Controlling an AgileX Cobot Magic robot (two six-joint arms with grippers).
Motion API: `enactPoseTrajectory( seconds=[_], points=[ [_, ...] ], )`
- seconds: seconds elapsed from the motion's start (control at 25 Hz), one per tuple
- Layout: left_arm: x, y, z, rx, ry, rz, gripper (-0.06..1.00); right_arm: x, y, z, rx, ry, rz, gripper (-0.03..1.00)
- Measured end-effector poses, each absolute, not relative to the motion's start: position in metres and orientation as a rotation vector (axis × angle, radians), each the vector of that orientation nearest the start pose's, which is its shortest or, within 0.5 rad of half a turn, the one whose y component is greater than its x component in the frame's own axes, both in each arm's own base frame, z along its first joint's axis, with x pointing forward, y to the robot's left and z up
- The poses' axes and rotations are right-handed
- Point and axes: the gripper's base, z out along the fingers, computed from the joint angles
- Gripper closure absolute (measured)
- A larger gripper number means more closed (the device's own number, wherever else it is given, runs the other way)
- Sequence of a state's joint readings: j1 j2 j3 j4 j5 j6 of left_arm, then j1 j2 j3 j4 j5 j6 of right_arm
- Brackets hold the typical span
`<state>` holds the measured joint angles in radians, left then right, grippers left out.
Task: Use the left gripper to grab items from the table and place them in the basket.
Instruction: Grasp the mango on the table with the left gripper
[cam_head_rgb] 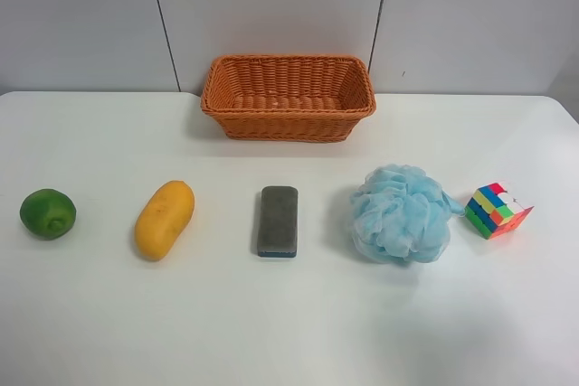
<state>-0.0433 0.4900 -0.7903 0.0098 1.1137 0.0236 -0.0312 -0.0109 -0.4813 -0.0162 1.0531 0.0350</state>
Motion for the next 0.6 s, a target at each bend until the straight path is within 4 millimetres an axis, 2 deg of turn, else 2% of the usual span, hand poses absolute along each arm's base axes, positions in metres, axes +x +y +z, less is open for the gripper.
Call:
enactPoseTrajectory(
  seconds=[0.12, 0.28, 0.44, 0.6],
  points=[
    [0.104, -0.004, 0.358, 0.082, 2.407, 0.003, -0.05, -0.004, -0.001, 0.273, 0.068, 2.043, -0.017, -0.03],
    [0.166, -0.008, 0.356, 0.072, 2.556, -0.031, -0.05, -0.004, -0.001, 0.273, 0.068, 2.043, -0.017, -0.03],
    [0.218, -0.021, 0.327, 0.082, 2.684, -0.068, -0.05, -0.004, -0.001, 0.273, 0.068, 2.043, -0.017, -0.03],
    [0.25, -0.051, 0.291, 0.088, 2.784, -0.116, -0.05, -0.004, -0.001, 0.273, 0.068, 2.043, -0.017, -0.03]
  ],
)
